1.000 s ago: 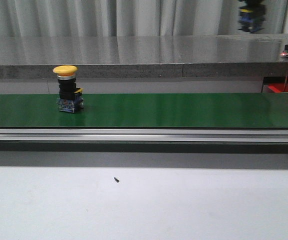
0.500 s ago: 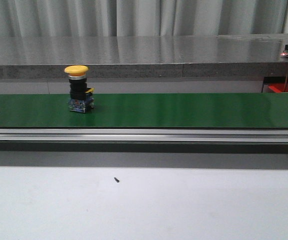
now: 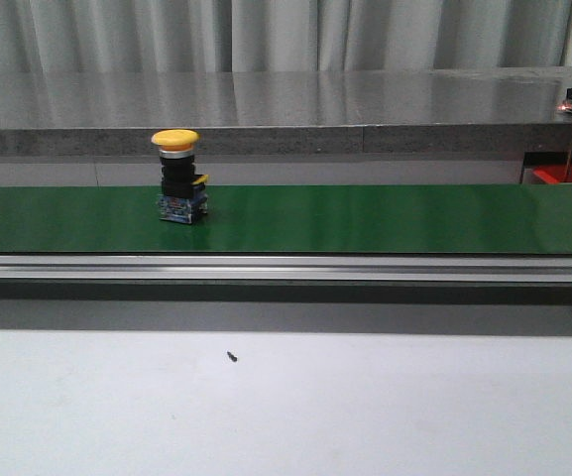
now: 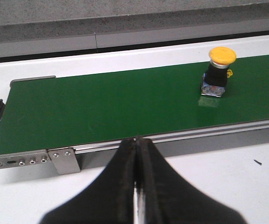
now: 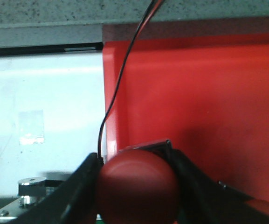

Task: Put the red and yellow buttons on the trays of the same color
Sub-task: 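Place the red button into the red tray with the right gripper, then lower the right gripper onto the yellow button on the belt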

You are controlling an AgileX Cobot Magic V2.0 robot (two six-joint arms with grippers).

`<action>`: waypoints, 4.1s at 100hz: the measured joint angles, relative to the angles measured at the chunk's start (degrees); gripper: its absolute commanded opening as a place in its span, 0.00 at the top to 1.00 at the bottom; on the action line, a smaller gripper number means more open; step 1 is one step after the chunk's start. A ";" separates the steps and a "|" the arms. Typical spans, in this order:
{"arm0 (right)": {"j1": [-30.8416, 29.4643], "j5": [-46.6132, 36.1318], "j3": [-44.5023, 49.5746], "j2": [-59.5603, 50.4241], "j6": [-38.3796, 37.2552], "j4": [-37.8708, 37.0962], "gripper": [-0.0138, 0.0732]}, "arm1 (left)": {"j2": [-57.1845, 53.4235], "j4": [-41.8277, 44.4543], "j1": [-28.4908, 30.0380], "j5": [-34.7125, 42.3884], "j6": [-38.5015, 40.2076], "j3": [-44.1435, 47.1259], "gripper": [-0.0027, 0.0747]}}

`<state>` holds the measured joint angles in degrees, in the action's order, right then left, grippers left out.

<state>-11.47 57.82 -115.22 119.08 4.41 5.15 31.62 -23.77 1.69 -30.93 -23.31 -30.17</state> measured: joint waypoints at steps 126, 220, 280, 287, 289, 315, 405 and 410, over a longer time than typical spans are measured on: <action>-2.35 -6.86 -2.31 12.91 -2.67 0.36 0.36 | 0.00 -0.10 0.00 -0.10 0.00 0.00 0.99; -2.35 3.53 -4.46 -2.78 -2.67 -1.38 0.35 | 0.00 -0.10 0.00 -0.10 0.00 0.00 0.99; 12.36 7.54 10.01 -16.78 -2.67 -1.59 0.50 | 0.00 -0.10 0.00 -0.10 0.00 0.00 0.99; 14.85 9.15 10.14 -17.18 -2.67 -1.59 0.38 | 0.00 -0.10 0.00 -0.10 0.00 0.00 0.99; 15.59 9.63 10.14 -17.18 -2.67 -1.59 0.34 | 0.00 -0.10 0.00 -0.10 0.00 0.00 0.99; 24.60 12.08 10.25 -17.27 -2.43 -0.67 0.25 | 0.00 -0.10 0.00 -0.10 0.00 0.00 0.99; 30.75 13.50 10.25 -8.08 27.67 7.68 0.25 | 0.00 -0.10 0.00 -0.10 0.00 0.00 0.99; 30.75 13.20 10.25 -7.18 27.67 7.68 0.25 | 0.00 -0.10 0.00 -0.10 0.00 0.00 0.99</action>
<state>19.28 71.02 -104.97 111.91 32.08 12.83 31.62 -23.86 1.69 -31.03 -23.31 -30.17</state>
